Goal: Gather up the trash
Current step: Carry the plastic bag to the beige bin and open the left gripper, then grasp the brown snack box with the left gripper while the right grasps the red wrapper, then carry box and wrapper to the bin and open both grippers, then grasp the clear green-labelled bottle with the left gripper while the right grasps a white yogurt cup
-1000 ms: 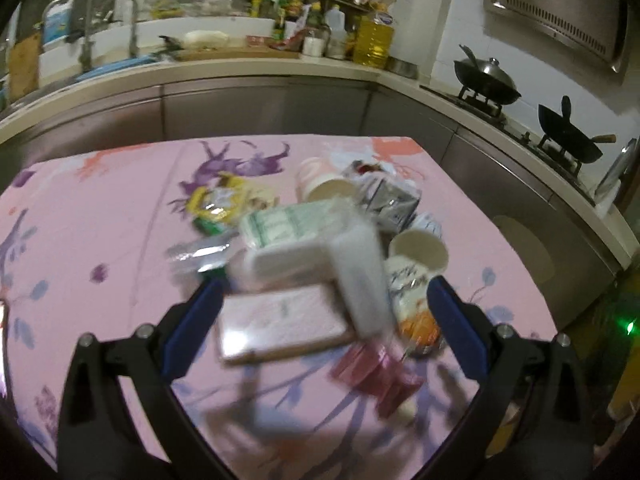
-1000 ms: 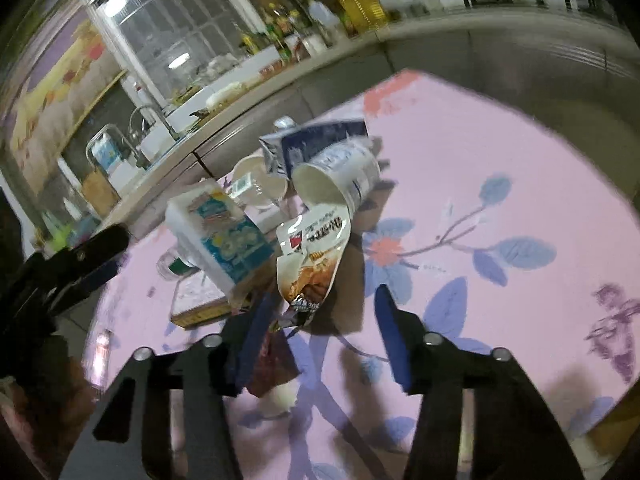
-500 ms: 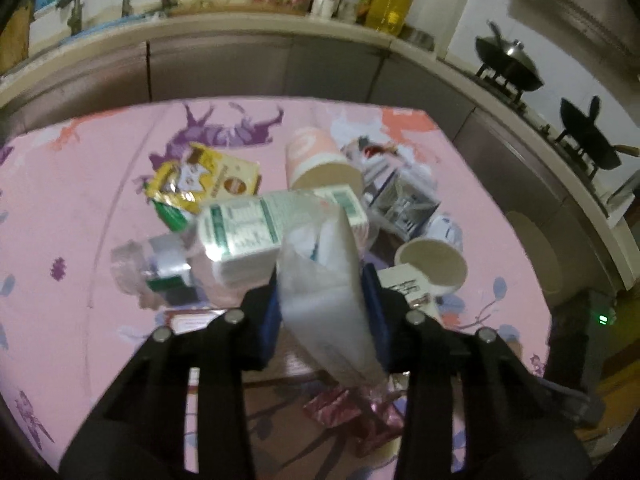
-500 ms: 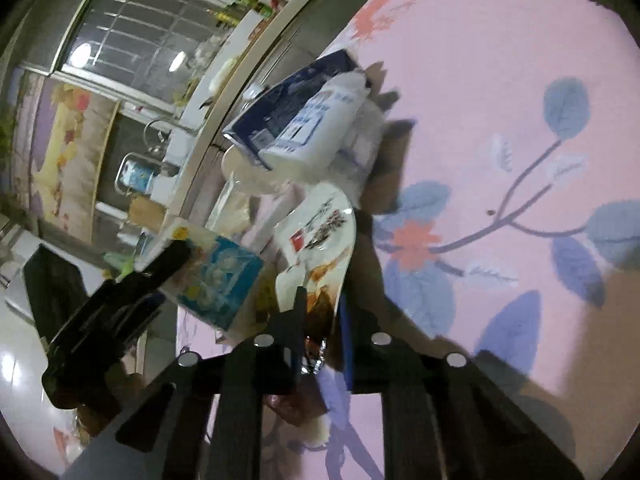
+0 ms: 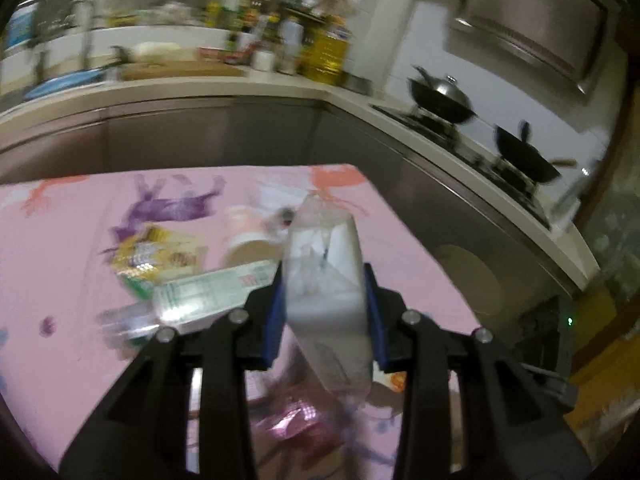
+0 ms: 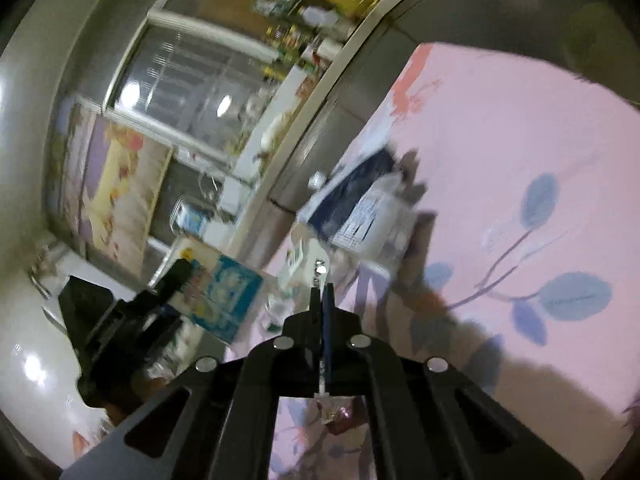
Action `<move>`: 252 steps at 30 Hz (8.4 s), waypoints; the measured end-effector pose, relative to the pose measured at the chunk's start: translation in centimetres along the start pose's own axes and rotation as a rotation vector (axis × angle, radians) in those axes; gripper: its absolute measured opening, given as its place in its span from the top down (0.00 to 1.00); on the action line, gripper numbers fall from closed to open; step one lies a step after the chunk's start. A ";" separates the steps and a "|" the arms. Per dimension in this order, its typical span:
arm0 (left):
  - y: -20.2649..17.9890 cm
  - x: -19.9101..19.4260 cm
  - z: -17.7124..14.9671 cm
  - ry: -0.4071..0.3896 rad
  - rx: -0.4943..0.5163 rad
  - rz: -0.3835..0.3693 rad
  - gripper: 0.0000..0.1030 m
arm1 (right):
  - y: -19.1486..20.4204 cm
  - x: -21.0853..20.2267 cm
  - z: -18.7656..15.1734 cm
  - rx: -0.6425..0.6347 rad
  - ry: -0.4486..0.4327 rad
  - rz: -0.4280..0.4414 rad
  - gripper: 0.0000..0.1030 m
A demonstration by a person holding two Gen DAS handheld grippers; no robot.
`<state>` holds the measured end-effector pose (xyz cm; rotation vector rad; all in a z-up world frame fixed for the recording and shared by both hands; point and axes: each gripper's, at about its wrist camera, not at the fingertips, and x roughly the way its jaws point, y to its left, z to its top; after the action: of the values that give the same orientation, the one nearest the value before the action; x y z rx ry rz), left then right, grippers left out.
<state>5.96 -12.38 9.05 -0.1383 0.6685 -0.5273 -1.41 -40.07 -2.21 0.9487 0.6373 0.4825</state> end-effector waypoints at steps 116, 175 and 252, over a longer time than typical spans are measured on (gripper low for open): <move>7.2 1.1 -10.9 0.331 0.211 0.078 0.92 | 8.1 9.8 -12.8 -0.729 0.268 -0.489 0.91; -16.1 14.3 -1.7 0.368 0.433 -0.292 0.45 | -2.5 -8.2 2.3 -0.254 -0.236 -0.525 0.91; 8.2 1.3 -5.9 0.238 0.311 0.042 0.11 | 5.8 7.2 -2.8 -0.352 0.031 -0.449 0.47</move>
<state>6.63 -5.74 1.33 0.2341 0.8101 -0.6060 1.26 -31.00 -0.47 0.4459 0.7405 0.1968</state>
